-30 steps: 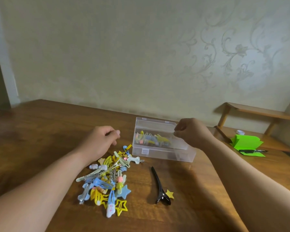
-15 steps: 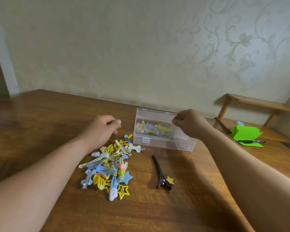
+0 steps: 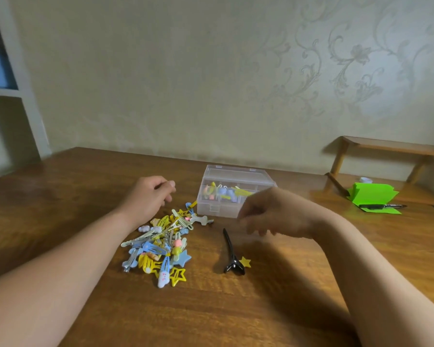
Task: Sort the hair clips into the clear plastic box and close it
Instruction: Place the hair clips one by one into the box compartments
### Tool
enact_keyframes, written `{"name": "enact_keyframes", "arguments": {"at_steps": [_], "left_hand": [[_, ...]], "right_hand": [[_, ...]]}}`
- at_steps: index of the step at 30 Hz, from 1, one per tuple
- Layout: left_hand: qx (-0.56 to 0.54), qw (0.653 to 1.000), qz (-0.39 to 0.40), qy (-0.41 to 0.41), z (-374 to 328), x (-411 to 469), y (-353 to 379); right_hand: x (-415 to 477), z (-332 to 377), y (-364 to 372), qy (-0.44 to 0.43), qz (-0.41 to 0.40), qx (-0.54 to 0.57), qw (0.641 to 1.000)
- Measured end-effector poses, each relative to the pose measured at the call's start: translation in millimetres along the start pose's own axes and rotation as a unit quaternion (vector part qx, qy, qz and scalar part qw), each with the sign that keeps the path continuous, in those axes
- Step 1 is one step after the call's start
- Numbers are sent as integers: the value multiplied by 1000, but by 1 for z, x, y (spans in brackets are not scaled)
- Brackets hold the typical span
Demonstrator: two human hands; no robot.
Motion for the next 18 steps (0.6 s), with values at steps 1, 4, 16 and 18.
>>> {"name": "enact_keyframes", "arguments": {"at_steps": [1, 4, 16, 18], "left_hand": [[2, 1000, -5, -3, 0, 0, -1], [16, 1000, -11, -9, -1, -2, -1], [10, 1000, -11, -9, 3, 1, -2], [-22, 1000, -19, -8, 6, 4, -6]], "right_hand": [[-4, 5, 11, -12, 67, -16, 998], [-14, 21, 31, -40, 172, -39, 983], [-7, 15, 19, -42, 105, -68, 991], [-1, 2, -13, -8, -21, -15, 1000]]}}
Point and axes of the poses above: each hand's wrist, its own x-axis towards the middle knuckle, its own y-axis out of the palm, z = x × y, the point moved 10 cm from there along x, towards the middle knuckle, and after that the axes turned 15 degrees about -x, right-handed, at the moved point
